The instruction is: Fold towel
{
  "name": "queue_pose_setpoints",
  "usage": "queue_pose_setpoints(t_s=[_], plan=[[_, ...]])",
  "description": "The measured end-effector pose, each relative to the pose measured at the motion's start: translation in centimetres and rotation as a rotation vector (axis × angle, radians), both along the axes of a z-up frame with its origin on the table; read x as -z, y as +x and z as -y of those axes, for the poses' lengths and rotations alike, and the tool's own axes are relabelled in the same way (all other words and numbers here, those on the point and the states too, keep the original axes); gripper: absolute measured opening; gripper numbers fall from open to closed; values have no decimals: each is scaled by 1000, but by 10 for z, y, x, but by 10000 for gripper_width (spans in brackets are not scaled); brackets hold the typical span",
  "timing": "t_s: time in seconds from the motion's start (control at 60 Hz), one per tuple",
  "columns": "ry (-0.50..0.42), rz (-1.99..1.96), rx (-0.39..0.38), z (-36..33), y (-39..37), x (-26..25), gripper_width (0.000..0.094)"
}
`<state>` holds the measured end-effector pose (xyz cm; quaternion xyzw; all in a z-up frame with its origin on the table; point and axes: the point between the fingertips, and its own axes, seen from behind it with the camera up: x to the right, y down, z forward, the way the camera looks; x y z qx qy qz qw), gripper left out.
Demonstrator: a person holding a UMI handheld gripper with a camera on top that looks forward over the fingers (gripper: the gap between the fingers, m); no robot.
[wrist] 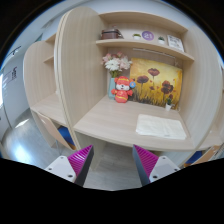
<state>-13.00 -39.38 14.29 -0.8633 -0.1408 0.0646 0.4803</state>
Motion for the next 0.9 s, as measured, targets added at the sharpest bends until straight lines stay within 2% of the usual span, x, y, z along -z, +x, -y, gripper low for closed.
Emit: queue_pose_setpoints(t_s=[0.183,0.35,0.5,0.733,0.9], plan=[[-63,50,94,-19,48,31,786],[-94,74,168,-99,91,72,786],[-96,74,223,-187,102,85,786],[-119,68,242,-303,98,114,779],[-199,108,244,-324,91,155,720]])
